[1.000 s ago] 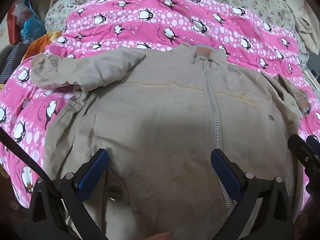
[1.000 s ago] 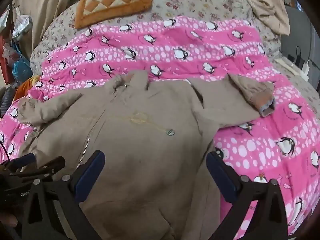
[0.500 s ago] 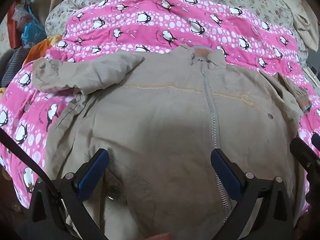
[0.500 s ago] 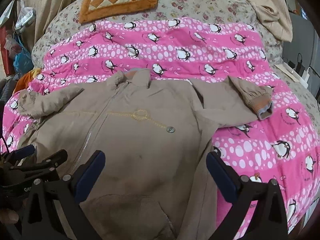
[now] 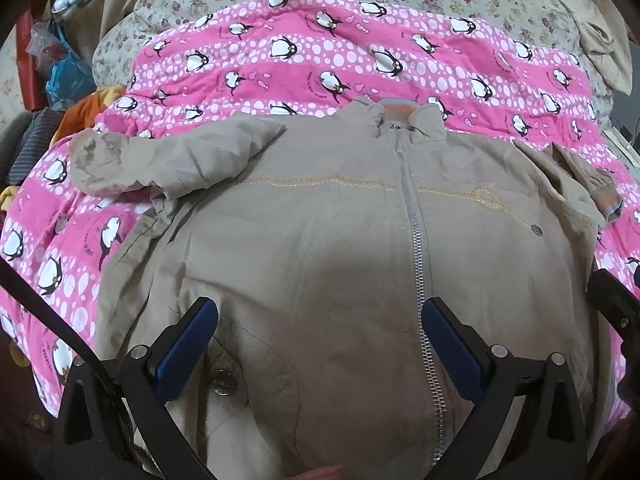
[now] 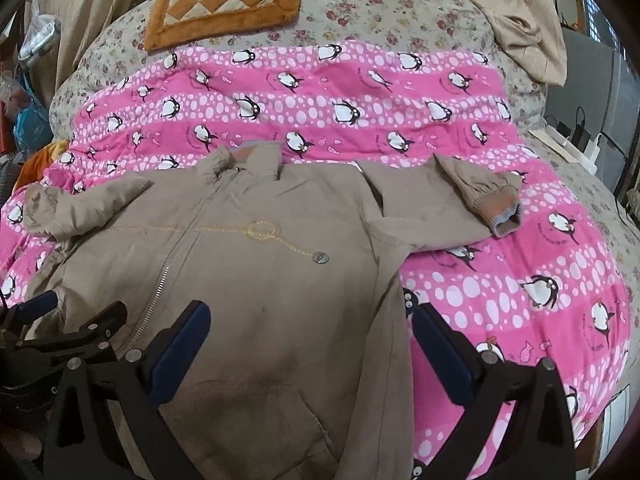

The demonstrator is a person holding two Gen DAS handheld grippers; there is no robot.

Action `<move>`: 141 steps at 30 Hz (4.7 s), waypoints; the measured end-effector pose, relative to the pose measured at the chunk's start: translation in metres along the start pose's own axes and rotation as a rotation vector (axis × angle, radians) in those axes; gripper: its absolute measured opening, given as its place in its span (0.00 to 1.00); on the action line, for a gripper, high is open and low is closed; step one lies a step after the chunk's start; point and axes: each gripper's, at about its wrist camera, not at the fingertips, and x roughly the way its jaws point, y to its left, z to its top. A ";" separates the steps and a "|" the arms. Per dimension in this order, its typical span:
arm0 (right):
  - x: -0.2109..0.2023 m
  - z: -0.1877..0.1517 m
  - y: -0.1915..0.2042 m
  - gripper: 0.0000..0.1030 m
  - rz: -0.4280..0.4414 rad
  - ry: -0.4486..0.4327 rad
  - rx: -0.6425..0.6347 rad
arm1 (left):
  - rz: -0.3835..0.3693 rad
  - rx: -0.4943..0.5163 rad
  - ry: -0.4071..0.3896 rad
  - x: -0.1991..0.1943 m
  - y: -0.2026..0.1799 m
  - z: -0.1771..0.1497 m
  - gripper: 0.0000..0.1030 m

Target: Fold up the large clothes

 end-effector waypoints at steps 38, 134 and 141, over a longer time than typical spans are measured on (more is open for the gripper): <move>0.023 -0.002 -0.002 1.00 -0.099 0.036 0.018 | -0.009 0.029 0.039 0.021 -0.007 0.000 0.85; 0.122 0.018 0.036 1.00 0.023 0.212 -0.104 | 0.043 -0.394 -0.059 0.090 0.347 0.126 0.69; 0.122 0.021 0.034 1.00 0.038 0.238 -0.102 | 0.152 -0.425 -0.077 0.085 0.354 0.139 0.00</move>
